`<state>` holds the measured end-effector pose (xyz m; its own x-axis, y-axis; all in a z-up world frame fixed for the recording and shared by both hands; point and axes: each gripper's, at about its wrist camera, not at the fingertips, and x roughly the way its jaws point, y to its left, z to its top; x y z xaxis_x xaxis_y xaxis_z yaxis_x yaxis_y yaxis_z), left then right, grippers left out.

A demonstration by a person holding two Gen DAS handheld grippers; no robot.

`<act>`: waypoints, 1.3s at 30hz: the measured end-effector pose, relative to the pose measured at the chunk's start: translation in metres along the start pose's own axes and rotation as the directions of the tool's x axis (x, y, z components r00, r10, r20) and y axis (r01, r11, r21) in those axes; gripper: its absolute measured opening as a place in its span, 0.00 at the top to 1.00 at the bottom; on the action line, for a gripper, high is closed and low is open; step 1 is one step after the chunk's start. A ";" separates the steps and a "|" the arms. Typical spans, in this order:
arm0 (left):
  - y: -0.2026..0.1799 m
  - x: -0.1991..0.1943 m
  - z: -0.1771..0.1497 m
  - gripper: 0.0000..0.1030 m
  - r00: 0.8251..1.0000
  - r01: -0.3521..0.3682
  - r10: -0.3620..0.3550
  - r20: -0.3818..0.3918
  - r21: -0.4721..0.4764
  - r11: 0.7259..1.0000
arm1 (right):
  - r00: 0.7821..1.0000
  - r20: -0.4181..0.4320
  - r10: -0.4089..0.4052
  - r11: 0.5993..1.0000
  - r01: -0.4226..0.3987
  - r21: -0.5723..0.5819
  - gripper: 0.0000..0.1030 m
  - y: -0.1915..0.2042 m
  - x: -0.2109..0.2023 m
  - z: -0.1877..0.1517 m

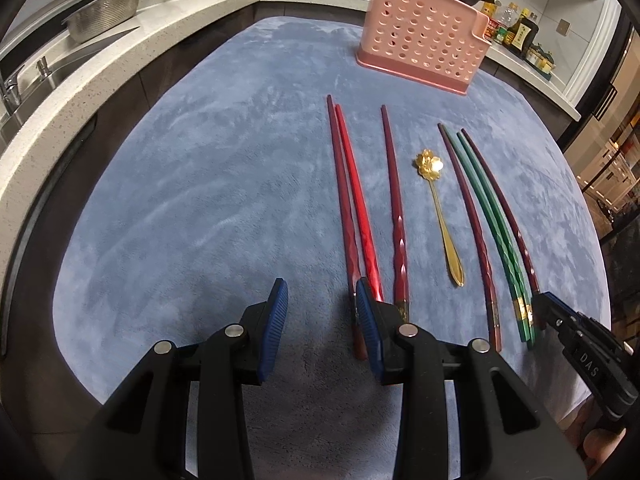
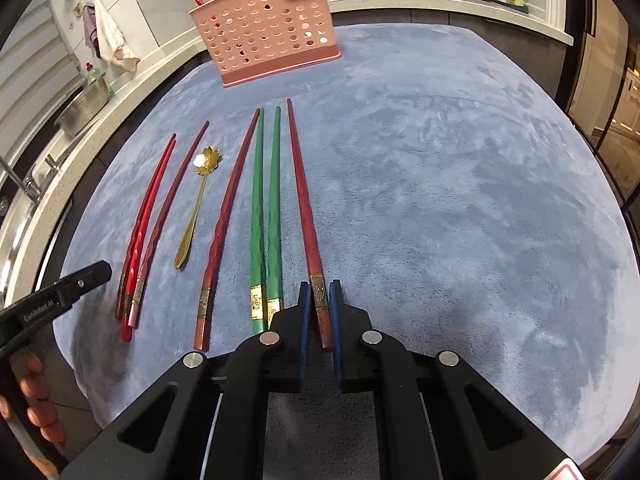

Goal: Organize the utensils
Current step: 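Grasp a dark red chopstick with the left tool while the right tool grasps another chopstick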

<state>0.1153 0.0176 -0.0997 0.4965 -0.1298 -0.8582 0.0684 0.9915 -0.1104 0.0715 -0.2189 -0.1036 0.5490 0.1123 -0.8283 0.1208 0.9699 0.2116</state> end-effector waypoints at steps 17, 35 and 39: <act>-0.004 0.015 -0.008 0.67 0.999 0.031 -0.031 -0.043 0.004 0.999 | 1.000 -0.004 0.008 1.000 -0.008 0.015 0.92 -0.002 0.000 0.000; 0.001 0.010 -0.018 0.93 0.996 0.066 -0.066 -0.055 0.002 0.998 | 1.000 -0.004 0.012 1.000 -0.012 0.021 0.92 -0.002 -0.001 -0.001; -0.001 0.006 -0.018 0.93 0.997 0.059 -0.058 -0.046 0.017 0.998 | 1.000 0.004 0.014 1.000 -0.014 0.023 0.92 -0.001 -0.005 -0.003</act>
<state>0.1031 0.0158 -0.1139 0.4518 -0.1866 -0.8724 0.1122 0.9820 -0.1519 0.0660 -0.2197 -0.1014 0.5543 0.1248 -0.8229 0.1318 0.9630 0.2349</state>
